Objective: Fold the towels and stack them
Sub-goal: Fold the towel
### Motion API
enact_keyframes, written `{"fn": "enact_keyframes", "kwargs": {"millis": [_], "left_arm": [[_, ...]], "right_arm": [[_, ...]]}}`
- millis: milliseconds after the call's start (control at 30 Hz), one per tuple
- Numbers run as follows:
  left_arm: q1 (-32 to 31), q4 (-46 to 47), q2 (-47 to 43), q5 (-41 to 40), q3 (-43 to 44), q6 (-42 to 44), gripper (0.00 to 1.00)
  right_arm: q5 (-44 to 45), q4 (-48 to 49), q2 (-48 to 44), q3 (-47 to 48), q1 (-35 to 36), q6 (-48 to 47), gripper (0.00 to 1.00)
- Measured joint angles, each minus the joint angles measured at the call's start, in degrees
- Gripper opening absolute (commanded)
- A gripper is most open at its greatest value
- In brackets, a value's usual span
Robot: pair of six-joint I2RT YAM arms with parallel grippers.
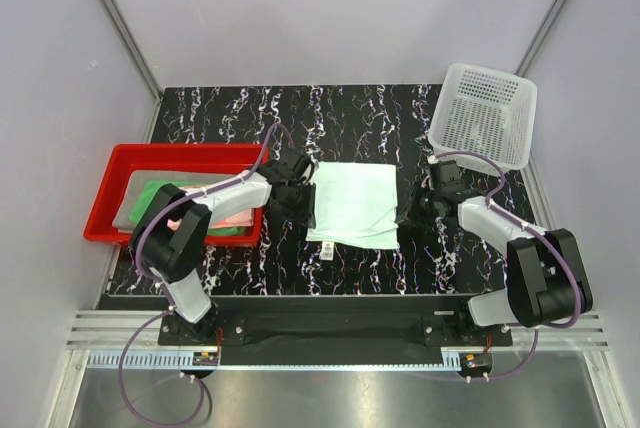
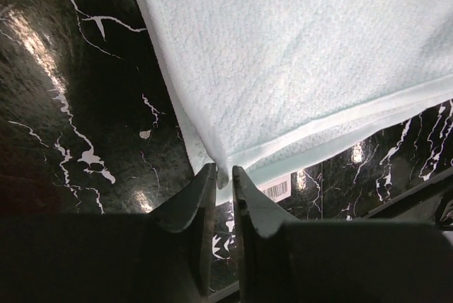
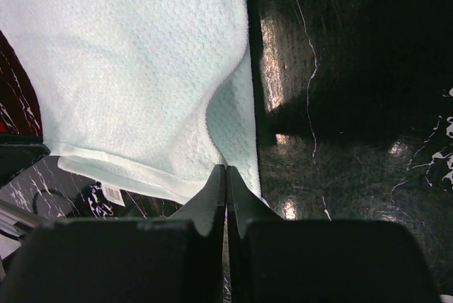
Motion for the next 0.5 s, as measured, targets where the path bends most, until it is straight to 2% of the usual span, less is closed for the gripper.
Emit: {"fn": "enact_keyframes", "kwargs": {"millis": [100,267,500], "left_arm": [[0.0,0.2,1.2,0.2,0.0,0.0,0.15],[0.0,0.7,1.7,0.5,0.0,-0.3,0.01],[0.0,1.1,1.7,0.6,0.0,-0.3,0.0]], "right_arm": [[0.0,0.0,0.0,0.0,0.0,0.0,0.0],[-0.5,0.3,0.0,0.0,0.0,0.0,0.0],[-0.7,0.5,0.0,-0.3,0.0,-0.1,0.0]]}}
